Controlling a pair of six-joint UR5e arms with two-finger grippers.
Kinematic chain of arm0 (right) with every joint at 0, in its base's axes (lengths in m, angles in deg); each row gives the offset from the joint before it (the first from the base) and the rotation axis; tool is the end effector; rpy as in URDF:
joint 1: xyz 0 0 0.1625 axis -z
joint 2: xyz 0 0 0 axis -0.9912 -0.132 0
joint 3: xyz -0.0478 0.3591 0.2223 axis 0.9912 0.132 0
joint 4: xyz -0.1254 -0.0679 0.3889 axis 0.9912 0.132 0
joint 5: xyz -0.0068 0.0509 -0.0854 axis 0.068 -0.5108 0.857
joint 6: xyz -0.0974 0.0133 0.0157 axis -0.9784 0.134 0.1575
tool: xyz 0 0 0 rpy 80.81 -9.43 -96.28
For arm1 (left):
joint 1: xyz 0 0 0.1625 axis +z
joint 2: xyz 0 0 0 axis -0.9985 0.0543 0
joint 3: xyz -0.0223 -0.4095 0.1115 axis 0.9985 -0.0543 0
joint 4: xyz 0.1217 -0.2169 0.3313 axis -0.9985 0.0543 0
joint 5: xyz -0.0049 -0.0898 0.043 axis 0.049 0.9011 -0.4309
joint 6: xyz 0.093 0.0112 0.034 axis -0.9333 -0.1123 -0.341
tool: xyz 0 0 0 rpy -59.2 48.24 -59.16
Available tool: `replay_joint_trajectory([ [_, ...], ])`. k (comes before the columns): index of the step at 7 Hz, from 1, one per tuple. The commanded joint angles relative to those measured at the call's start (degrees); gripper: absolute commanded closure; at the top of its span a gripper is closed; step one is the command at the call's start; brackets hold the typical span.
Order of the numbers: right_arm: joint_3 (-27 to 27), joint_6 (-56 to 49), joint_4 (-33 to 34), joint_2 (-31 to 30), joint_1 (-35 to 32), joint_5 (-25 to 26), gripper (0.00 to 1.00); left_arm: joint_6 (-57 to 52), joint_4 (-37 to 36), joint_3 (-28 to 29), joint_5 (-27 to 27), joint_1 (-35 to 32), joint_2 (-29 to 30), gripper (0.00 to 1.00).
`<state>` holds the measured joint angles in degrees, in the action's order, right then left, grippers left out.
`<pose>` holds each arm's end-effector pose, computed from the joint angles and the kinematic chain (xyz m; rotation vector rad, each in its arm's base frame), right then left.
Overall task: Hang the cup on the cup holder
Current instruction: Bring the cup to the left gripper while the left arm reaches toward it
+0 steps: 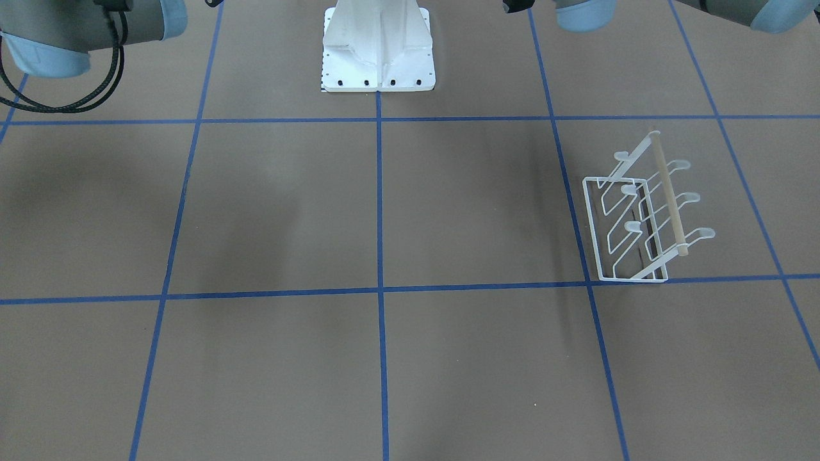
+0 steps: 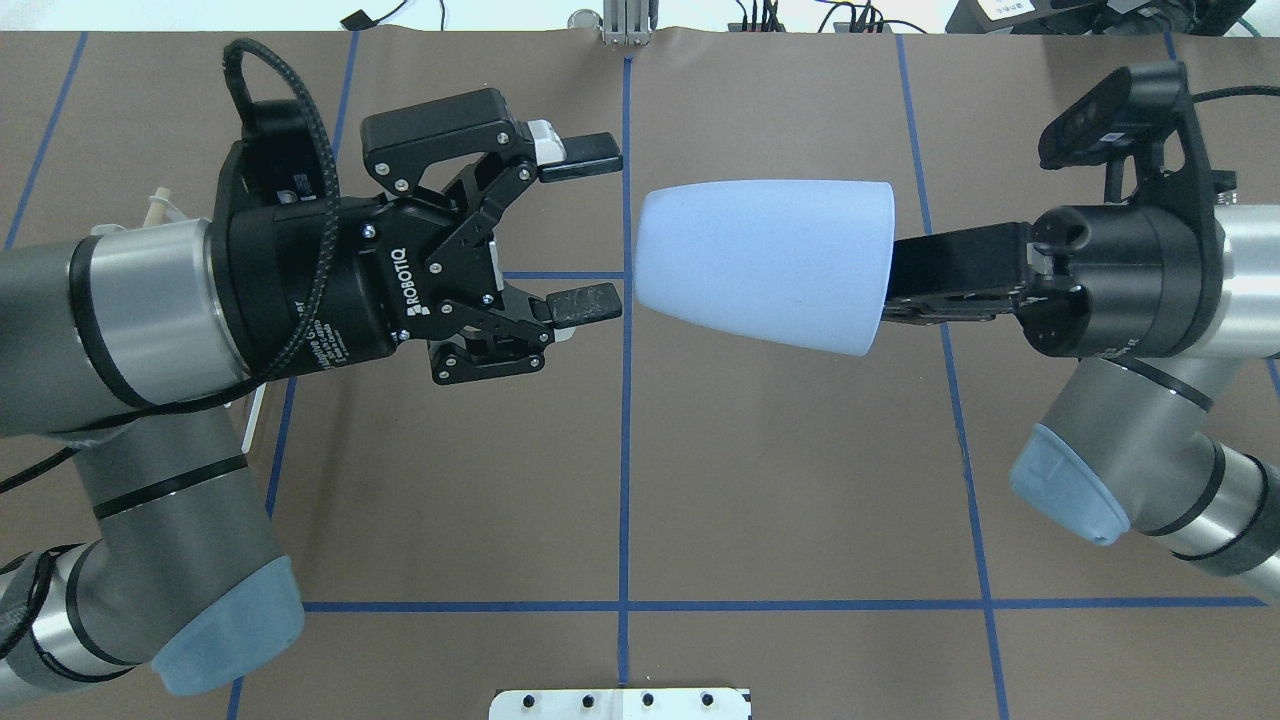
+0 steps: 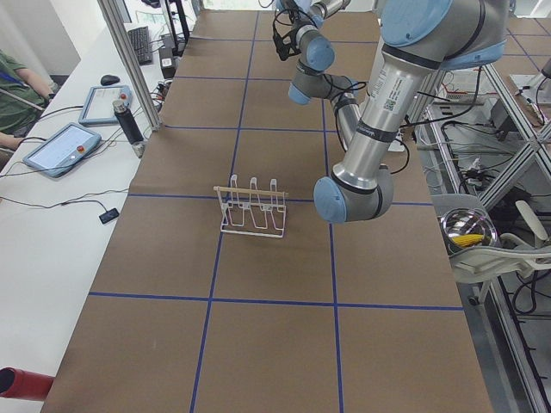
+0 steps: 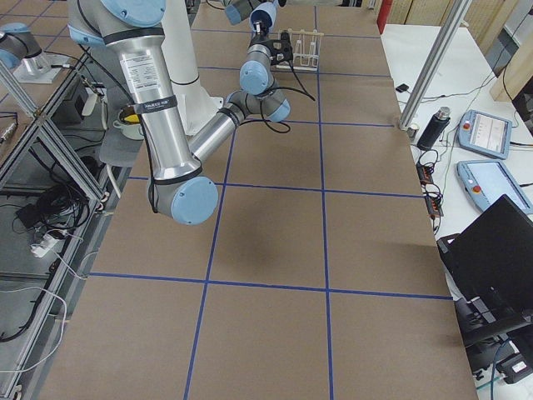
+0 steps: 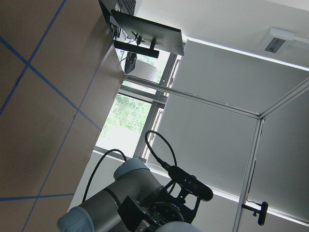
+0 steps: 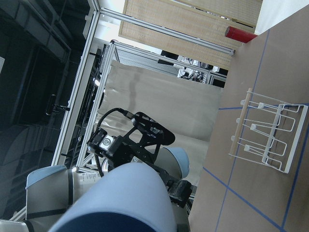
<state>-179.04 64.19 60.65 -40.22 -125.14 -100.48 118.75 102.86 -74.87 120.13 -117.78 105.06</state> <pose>-0.2456 -0.3441 0.1749 0.3538 -2.2463 -0.0842 0.3164 -0.3286 0.0591 -0.2366 2.2686 -0.5025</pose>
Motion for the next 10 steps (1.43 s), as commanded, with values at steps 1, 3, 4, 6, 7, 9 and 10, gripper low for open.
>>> replay_joint_trajectory([
  [1, 0.03, -0.08, -0.13, -0.14, 0.45, 0.42, 1.00, 1.12, -0.09, 0.05, -0.02, 0.66, 1.02, 0.02],
  [3, 0.03, -0.08, -0.13, -0.14, 0.45, 0.33, 1.00, 1.12, -0.26, 0.05, -0.19, 1.88, 1.71, 0.02],
  [4, 0.03, -0.08, -0.13, -0.14, 0.45, 0.24, 1.00, 1.04, -0.35, 0.13, -0.19, 2.15, 1.81, 0.02],
  [6, -0.06, -0.08, -0.21, -0.40, 0.71, 0.07, 1.00, 1.04, -0.09, 0.05, -0.19, 2.59, 1.89, 0.02],
  [7, 0.03, -0.08, -0.47, -0.58, 0.89, -0.02, 1.00, 0.95, 0.00, 0.13, -0.19, 2.59, 1.89, 0.02],
  [9, 0.03, -0.08, -0.48, -0.58, 1.24, 0.07, 1.00, 0.95, 0.00, 0.13, -0.19, 2.94, 2.25, 0.02],
  [10, -0.06, -0.08, -0.48, -0.58, 1.33, 0.07, 1.00, 0.95, 0.00, 0.13, -0.63, 3.20, 2.33, 0.06],
])
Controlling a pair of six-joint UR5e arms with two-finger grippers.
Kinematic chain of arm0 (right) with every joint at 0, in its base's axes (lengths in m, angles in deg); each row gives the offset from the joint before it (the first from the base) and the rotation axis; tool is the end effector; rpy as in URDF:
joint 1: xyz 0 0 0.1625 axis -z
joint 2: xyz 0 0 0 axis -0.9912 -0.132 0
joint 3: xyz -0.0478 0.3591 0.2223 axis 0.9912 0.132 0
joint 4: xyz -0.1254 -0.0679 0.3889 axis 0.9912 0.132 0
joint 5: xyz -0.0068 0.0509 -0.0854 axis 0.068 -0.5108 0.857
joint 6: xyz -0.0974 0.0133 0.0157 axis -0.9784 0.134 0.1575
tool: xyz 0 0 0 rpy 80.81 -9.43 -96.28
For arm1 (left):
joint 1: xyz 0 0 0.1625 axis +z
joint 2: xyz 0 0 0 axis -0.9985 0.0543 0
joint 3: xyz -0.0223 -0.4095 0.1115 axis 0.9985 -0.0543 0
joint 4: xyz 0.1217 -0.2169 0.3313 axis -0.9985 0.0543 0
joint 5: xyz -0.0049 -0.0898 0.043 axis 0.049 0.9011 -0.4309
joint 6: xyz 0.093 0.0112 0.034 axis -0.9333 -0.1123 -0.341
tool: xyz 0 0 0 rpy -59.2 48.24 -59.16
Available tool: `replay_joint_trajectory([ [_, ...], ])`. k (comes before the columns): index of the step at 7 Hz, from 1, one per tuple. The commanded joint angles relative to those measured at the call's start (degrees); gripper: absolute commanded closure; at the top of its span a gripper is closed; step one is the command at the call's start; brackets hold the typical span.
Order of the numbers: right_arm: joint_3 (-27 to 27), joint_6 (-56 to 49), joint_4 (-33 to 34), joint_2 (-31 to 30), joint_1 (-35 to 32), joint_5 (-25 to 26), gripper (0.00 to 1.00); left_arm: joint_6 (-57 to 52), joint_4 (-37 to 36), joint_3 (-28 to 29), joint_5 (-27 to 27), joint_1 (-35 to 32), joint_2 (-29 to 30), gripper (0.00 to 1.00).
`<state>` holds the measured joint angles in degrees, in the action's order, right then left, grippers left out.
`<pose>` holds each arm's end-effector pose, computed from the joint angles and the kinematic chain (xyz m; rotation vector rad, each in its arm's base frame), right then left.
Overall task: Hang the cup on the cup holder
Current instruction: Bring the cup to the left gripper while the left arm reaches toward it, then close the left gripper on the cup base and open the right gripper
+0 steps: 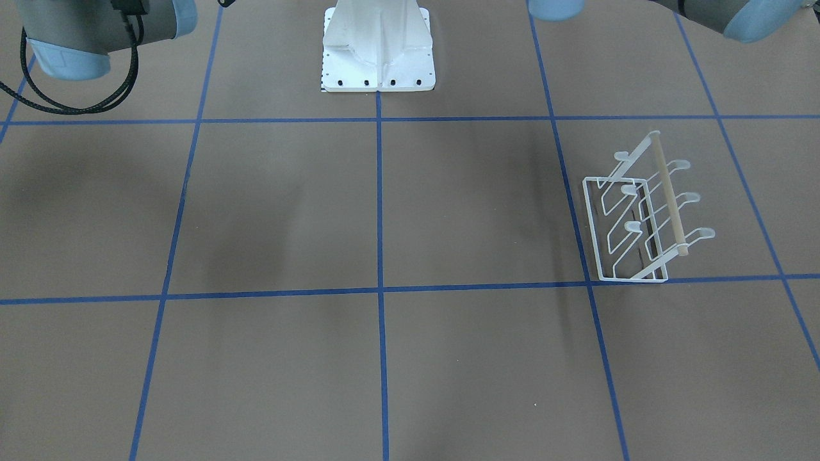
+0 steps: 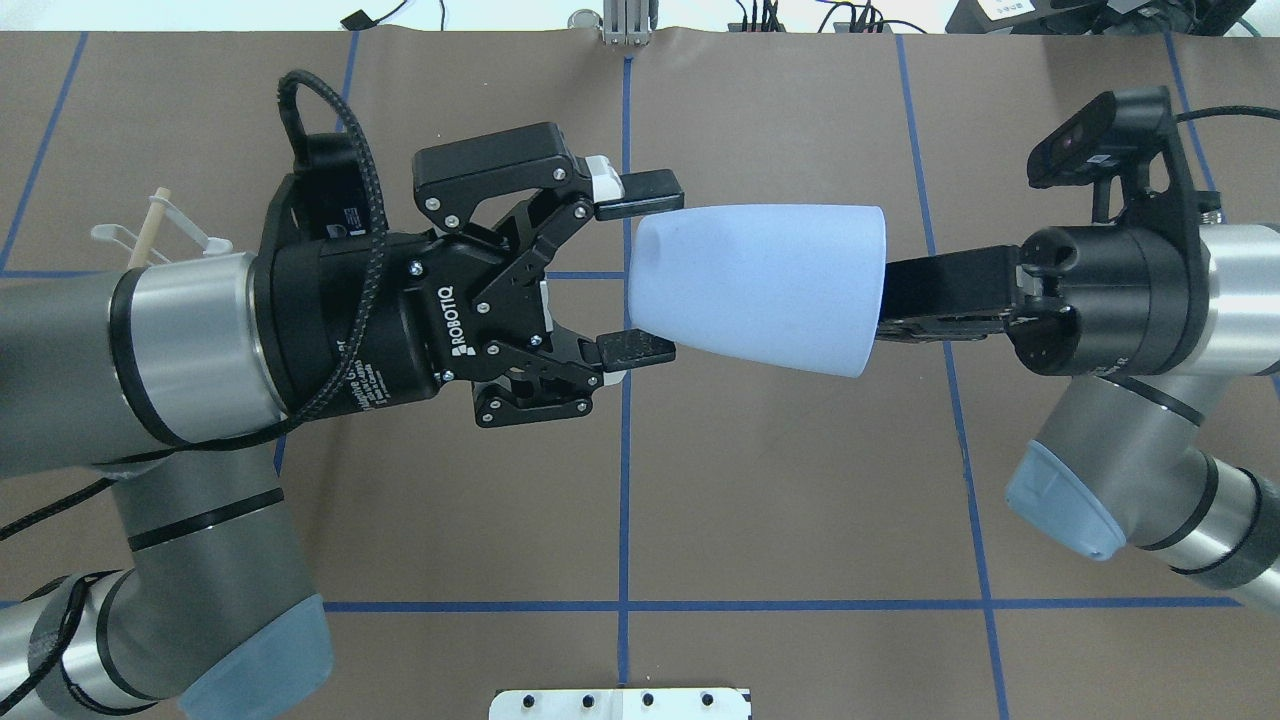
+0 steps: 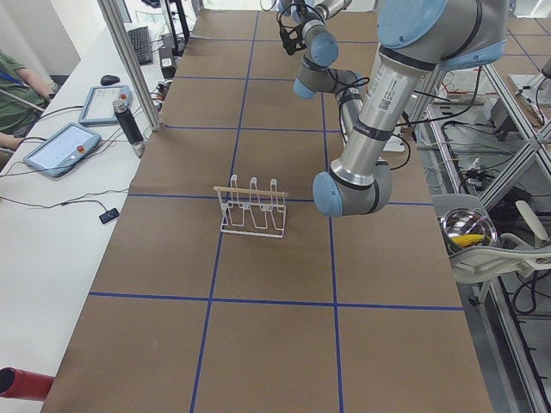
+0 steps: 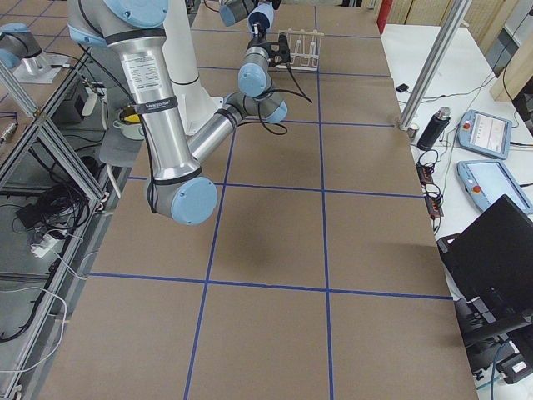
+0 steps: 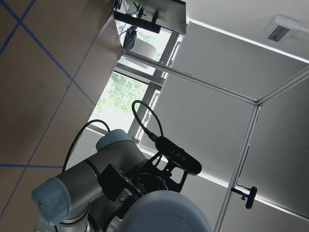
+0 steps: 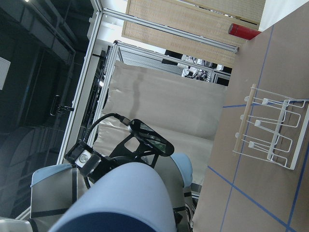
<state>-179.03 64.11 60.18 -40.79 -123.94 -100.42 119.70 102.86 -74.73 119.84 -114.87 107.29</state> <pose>-0.2519 -0.3382 0.1791 0.3316 -2.2490 -0.0936 0.3297 -0.3111 0.0425 -0.3110 2.2920 -0.4683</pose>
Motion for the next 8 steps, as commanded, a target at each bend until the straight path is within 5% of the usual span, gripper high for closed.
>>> replay_joint_trajectory([
  [1, -0.07, 0.00, -0.27, -0.01, 0.04, 0.01, 1.00, 0.00, 0.09, 0.00, -0.68, 0.30, 0.02, 0.12],
  [4, 0.02, 0.09, -1.24, -0.01, 0.22, 0.09, 1.00, -0.09, 0.18, 0.18, -0.69, 0.30, 0.02, 0.28],
  [5, 0.11, 0.09, -1.24, -0.01, 0.31, 0.09, 1.00, -0.09, 0.27, 0.18, -0.60, 0.30, 0.02, 0.48],
  [6, 0.37, 0.00, -1.24, -0.01, 0.31, 0.09, 1.00, -0.35, 0.44, 0.18, -0.60, 0.73, -0.16, 0.83],
  [7, 0.37, 0.00, -1.24, -0.01, 0.31, 0.27, 1.00, -0.44, 1.92, 0.27, -0.60, 1.17, -0.33, 1.00],
  [8, 0.46, 0.17, -1.24, 0.08, 0.31, 0.44, 0.27, -0.44, 2.55, 0.27, -0.60, 1.18, -0.51, 1.00],
])
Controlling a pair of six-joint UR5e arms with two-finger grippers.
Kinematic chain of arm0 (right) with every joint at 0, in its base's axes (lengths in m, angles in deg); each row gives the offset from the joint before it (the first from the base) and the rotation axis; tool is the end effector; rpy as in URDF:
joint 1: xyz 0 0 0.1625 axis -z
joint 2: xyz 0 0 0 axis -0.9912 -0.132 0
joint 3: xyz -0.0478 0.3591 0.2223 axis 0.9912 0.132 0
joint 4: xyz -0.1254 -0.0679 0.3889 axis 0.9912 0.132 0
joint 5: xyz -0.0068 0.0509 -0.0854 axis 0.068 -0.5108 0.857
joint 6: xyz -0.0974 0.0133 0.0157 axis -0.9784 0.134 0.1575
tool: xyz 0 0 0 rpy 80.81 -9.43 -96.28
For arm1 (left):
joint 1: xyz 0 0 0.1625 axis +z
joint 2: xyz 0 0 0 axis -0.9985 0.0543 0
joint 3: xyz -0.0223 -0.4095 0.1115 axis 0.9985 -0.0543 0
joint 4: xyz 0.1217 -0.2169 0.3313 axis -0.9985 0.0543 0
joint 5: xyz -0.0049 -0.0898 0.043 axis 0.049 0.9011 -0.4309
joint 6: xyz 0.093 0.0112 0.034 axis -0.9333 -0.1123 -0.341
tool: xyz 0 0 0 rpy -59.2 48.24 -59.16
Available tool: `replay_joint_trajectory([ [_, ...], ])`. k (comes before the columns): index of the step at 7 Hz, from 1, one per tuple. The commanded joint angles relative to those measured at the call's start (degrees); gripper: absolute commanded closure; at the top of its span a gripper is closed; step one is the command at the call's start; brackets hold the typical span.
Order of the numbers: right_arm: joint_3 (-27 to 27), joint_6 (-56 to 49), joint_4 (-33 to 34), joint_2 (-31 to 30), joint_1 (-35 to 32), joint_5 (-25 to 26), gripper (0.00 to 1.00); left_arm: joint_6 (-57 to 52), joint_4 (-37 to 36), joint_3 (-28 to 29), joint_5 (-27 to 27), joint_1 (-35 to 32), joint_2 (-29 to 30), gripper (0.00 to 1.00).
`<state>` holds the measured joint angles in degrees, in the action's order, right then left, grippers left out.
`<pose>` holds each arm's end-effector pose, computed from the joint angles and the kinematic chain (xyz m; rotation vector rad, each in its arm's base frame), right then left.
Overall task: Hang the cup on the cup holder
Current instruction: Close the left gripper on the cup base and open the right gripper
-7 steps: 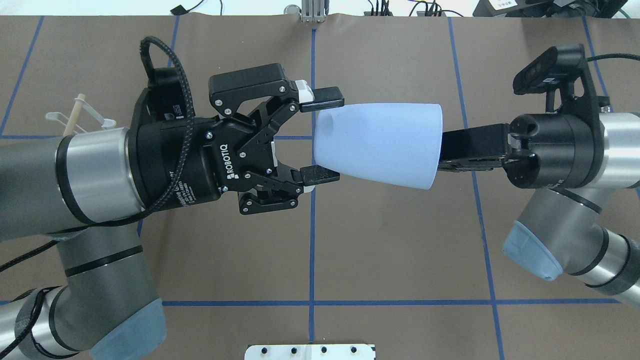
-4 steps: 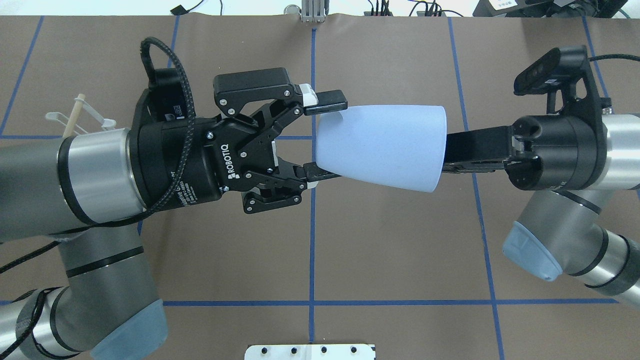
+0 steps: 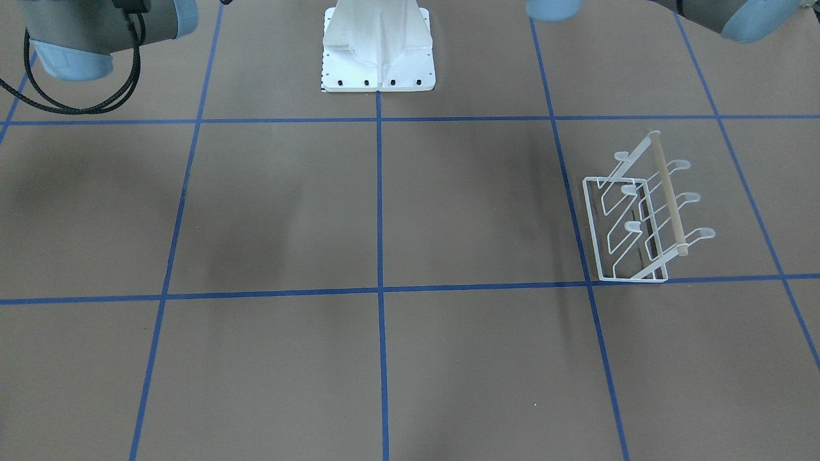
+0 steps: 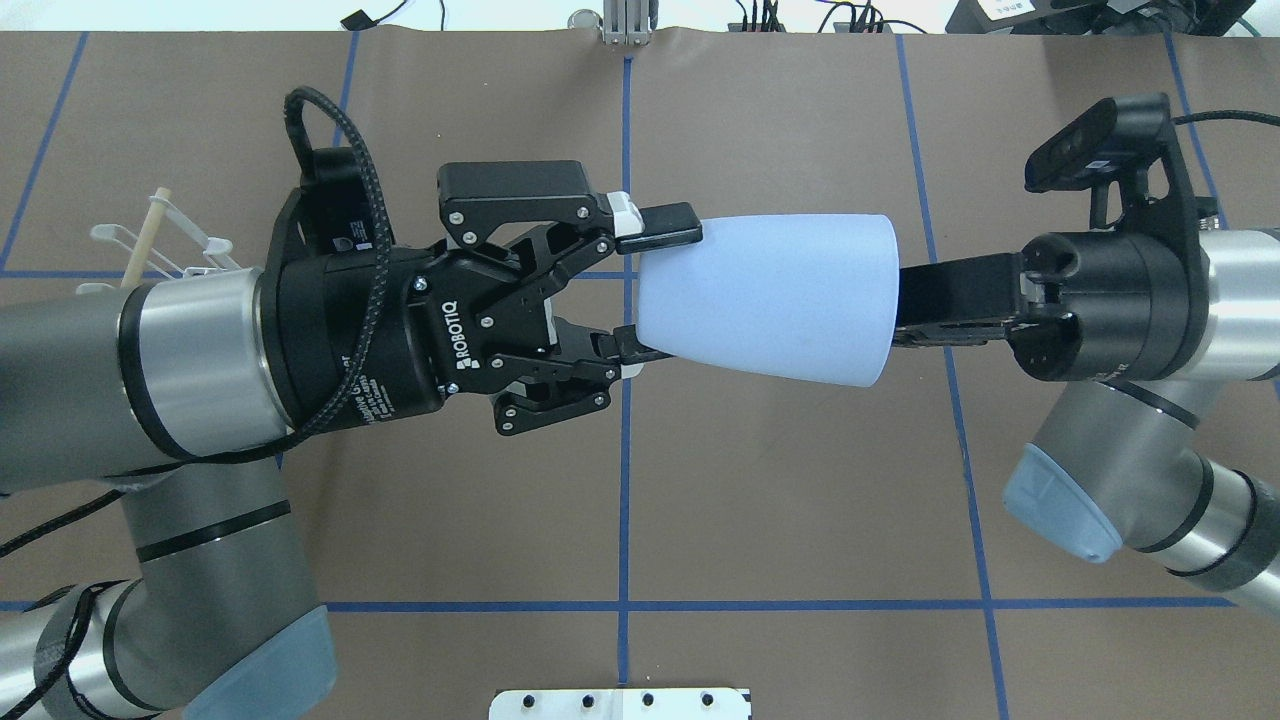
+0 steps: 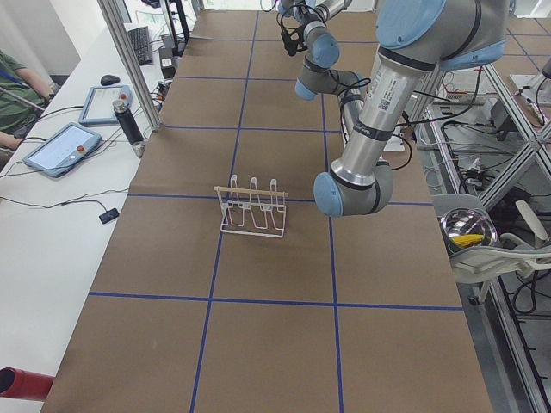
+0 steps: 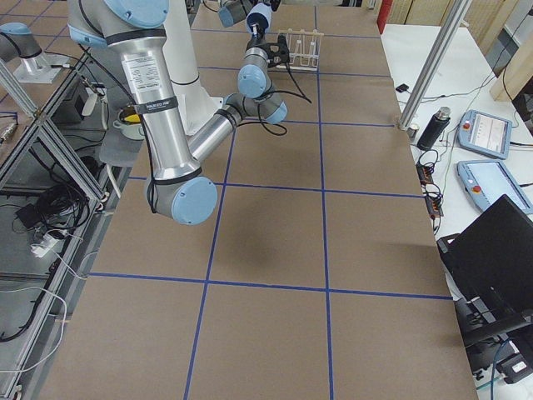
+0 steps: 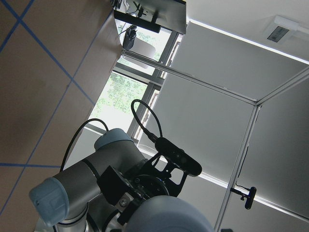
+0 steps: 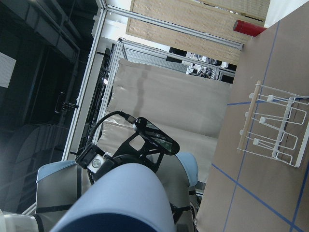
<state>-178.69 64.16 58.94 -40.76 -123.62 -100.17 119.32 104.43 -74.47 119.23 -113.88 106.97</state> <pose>-0.2532 -0.3368 0.1807 0.3338 -2.2640 -0.1019 0.3337 -0.3059 0.0456 -0.3184 2.3083 -0.4572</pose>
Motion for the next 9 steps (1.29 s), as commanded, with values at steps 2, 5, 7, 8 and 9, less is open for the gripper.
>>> replay_joint_trajectory([
  [2, 0.03, 0.74, 0.00, -0.57, -0.02, 0.20, 0.00, 0.29, 0.98, -0.17, 0.27, 0.19, -0.37, 1.00],
  [5, 0.11, 0.22, -5.85, -6.69, -0.37, -0.24, 0.00, 0.38, 0.98, -0.26, 0.54, 0.19, -0.54, 1.00],
  [7, 0.82, 0.04, -7.29, -10.05, -3.52, -0.24, 0.00, -0.23, 0.90, -0.34, 0.54, 0.19, -0.98, 1.00],
  [8, 1.08, 0.04, -7.29, -10.94, -4.40, 0.19, 0.00, -0.49, 0.20, -0.26, 0.54, 0.01, -1.59, 1.00],
  [9, 3.00, 0.04, -7.12, -11.21, -6.94, 0.20, 0.00, -3.37, -0.16, -0.17, 0.54, -0.86, -2.30, 1.00],
])
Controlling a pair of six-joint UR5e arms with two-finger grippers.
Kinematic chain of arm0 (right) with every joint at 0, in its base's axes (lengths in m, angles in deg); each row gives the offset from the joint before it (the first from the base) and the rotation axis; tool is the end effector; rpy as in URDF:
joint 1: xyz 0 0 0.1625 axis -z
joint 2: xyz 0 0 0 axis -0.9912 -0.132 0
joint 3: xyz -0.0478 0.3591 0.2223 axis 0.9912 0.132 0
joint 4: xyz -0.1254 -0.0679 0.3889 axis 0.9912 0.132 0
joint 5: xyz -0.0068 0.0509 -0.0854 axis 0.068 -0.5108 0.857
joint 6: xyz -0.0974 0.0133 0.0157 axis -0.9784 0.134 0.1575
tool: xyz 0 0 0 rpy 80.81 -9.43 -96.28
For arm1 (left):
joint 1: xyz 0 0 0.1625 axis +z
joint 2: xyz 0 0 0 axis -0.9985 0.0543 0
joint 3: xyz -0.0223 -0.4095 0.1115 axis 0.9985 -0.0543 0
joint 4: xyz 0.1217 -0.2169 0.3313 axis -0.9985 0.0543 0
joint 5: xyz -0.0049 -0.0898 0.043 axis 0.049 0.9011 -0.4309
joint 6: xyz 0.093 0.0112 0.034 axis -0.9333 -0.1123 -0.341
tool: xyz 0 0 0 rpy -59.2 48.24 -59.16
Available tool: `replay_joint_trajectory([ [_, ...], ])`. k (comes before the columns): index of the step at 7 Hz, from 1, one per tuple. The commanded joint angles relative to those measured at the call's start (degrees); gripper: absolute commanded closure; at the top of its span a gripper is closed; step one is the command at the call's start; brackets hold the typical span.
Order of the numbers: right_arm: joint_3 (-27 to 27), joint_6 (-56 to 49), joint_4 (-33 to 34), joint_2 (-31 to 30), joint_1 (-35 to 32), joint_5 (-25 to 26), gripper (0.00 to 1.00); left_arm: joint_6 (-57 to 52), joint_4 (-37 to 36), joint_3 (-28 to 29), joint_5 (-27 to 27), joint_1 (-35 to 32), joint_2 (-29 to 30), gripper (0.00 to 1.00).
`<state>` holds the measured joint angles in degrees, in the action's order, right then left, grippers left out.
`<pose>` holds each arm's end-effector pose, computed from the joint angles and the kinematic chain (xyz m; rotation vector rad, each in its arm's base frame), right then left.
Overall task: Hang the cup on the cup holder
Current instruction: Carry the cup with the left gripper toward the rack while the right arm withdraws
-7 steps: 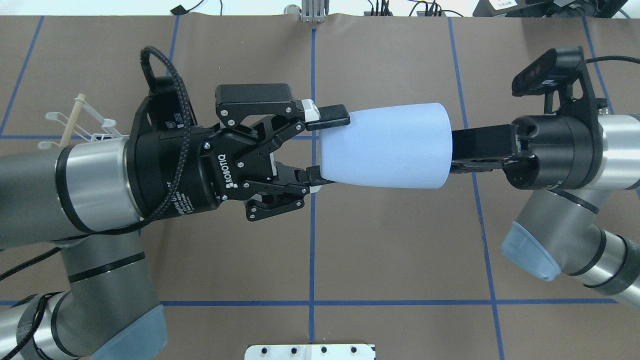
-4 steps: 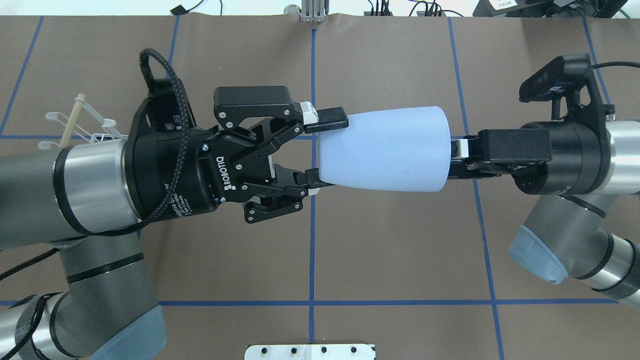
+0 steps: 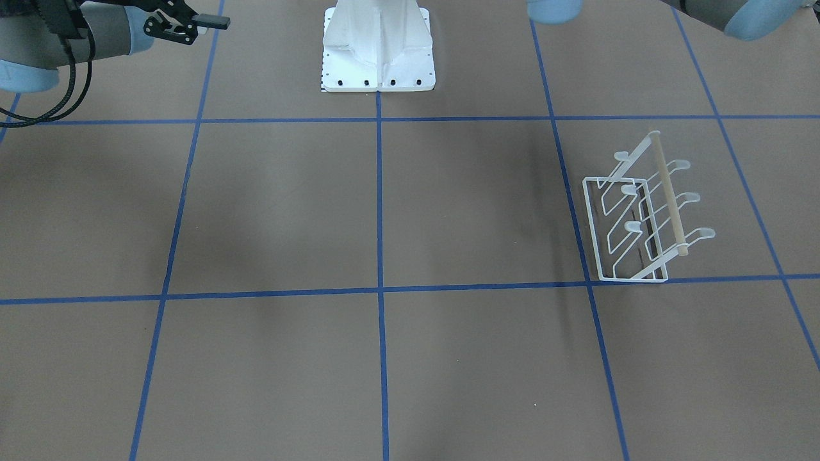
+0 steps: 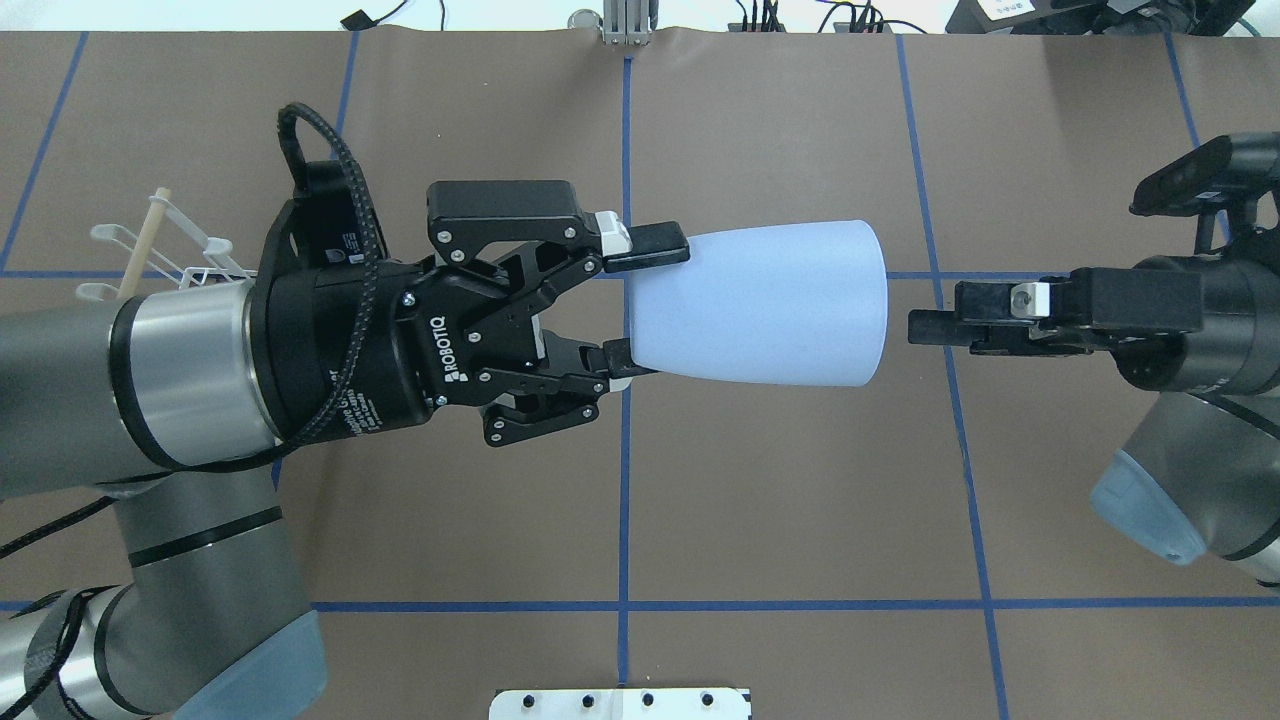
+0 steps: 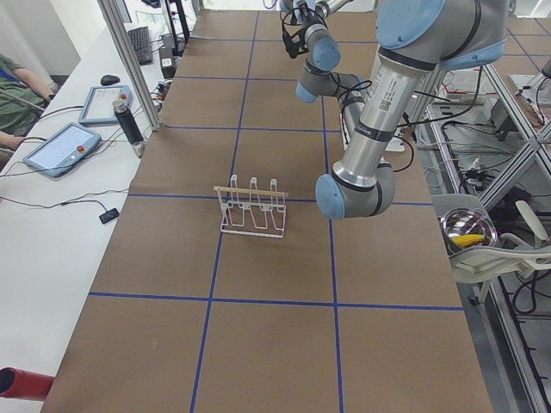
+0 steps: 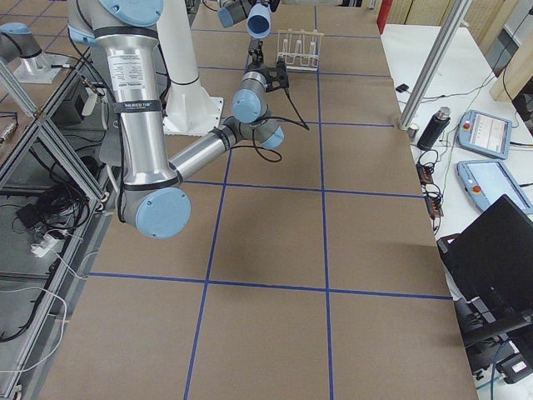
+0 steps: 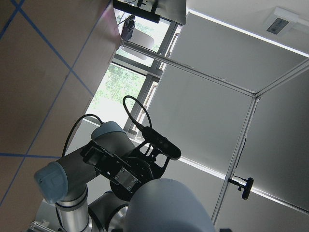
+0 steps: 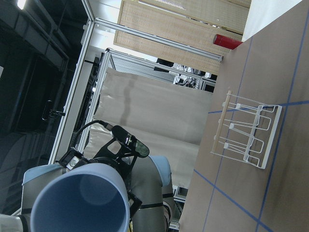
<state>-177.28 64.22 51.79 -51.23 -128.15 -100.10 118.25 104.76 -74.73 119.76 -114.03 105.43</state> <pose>-0.2127 -0.3424 0.2635 0.3841 -2.1876 -0.0045 0.3333 -0.3059 0.0564 -0.2976 2.2909 -0.4491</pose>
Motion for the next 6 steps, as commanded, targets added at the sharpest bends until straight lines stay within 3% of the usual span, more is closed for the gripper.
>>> replay_joint_trajectory([
  [1, 4.82, -0.10, 0.64, -0.39, -7.56, -0.13, 0.00, -6.94, -3.18, 0.00, 0.00, -1.59, -1.02, 1.00],
  [2, 9.12, -1.58, 1.52, 1.10, -12.84, -0.48, 0.00, -9.59, -7.82, -0.18, 0.09, -3.77, -1.02, 1.00],
  [3, 12.21, -6.91, 7.88, 3.46, -16.89, -2.40, 0.00, -13.54, -10.13, -0.62, 0.09, -5.36, -2.41, 1.00],
  [4, 12.67, -16.79, 18.82, 5.57, -19.37, -3.55, 0.00, -17.66, -12.76, -1.23, 0.61, -7.12, -4.43, 1.00],
  [6, 12.42, -35.55, 36.87, 6.91, -22.89, -3.30, 0.00, -24.97, -28.61, -4.11, 7.27, -14.66, -4.28, 1.00],
])
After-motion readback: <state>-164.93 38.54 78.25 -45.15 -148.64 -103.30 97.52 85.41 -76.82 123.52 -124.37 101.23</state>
